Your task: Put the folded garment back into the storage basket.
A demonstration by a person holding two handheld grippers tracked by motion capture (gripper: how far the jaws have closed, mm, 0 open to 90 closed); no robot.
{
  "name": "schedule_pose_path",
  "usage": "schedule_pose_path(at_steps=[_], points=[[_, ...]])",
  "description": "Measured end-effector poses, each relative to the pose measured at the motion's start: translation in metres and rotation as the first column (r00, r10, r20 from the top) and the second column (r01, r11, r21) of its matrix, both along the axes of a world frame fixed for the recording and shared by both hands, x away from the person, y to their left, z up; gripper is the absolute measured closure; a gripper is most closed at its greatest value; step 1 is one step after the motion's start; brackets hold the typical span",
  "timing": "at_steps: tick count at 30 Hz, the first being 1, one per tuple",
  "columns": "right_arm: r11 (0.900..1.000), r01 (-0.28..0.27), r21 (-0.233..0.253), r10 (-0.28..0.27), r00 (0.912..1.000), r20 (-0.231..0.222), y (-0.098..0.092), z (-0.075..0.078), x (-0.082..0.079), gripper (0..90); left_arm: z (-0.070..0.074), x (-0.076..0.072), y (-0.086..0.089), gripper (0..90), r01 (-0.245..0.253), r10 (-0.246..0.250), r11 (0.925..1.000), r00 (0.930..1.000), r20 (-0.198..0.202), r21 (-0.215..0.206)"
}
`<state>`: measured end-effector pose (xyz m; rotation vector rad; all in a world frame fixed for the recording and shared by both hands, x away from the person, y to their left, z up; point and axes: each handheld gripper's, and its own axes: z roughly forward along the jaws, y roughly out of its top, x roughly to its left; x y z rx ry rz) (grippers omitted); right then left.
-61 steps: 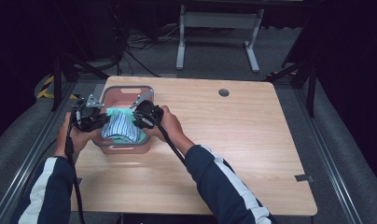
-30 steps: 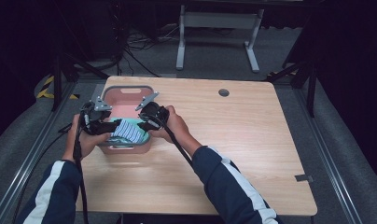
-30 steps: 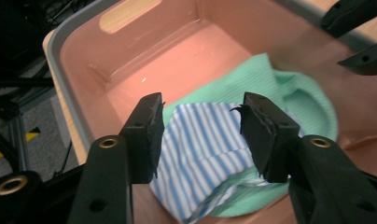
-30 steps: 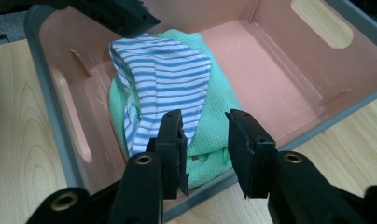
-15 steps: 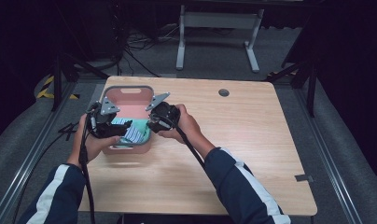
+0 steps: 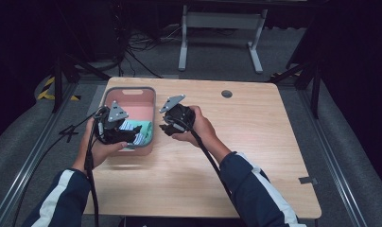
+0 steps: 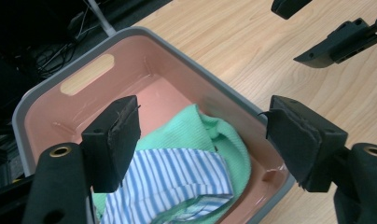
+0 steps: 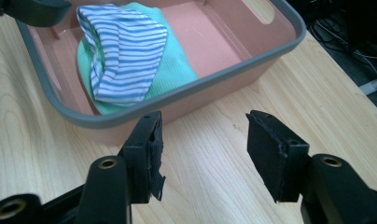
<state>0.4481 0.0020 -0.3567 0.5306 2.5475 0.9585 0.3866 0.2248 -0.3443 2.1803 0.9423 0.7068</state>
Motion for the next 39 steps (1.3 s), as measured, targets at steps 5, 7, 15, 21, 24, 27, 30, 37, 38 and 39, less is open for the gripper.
schedule_pose_path(at_steps=[5,7,15,21,24,27,30,37,38,39], points=[[1.000,0.012,-0.005,-0.012,0.9999,0.009,-0.016,0.003,-0.006,44.1,-0.002,-0.005,-0.011,25.1,0.026,-0.026,0.9997,0.9997,0.002,0.001],[1.000,0.011,-0.009,-0.011,0.9999,0.012,-0.020,0.004,-0.007,43.9,-0.002,-0.006,-0.013,24.6,0.031,-0.031,0.9995,0.9995,0.001,0.006],[0.999,0.030,-0.028,-0.030,0.9991,0.031,-0.046,0.006,-0.014,42.3,-0.004,-0.015,-0.032,23.2,0.083,-0.083,0.9965,0.9965,0.008,-0.004],[0.997,0.056,-0.044,-0.055,0.9979,0.035,-0.067,0.005,-0.019,40.9,-0.008,-0.023,-0.044,22.3,0.123,-0.123,0.9924,0.9923,0.016,-0.003],[0.997,0.065,-0.042,-0.063,0.9973,0.038,-0.073,0.005,-0.021,39.9,-0.009,-0.025,-0.048,22.3,0.136,-0.136,0.9908,0.9907,0.011,0.001],[0.996,0.076,-0.042,-0.074,0.9964,0.042,-0.083,0.005,-0.024,39.5,-0.013,-0.029,-0.054,21.8,0.155,-0.155,0.9879,0.9879,0.010,-0.003],[0.995,0.087,-0.041,-0.085,0.9953,0.047,-0.092,0.004,-0.028,38.9,-0.017,-0.032,-0.058,21.4,0.176,-0.176,0.9843,0.9843,0.008,0.009],[0.993,0.105,-0.061,-0.101,0.9928,0.065,-0.112,-0.001,-0.038,37.6,-0.027,-0.039,-0.069,20.6,0.205,-0.205,0.9787,0.9788,-0.004,0.015],[0.993,0.106,-0.060,-0.102,0.9926,0.065,-0.115,-0.002,-0.039,37.5,-0.028,-0.039,-0.071,20.6,0.212,-0.212,0.9771,0.9773,-0.004,0.020],[0.992,0.109,-0.059,-0.106,0.9924,0.064,-0.118,-0.003,-0.040,37.4,-0.031,-0.040,-0.073,20.4,0.216,-0.216,0.9763,0.9764,-0.006,0.010]])
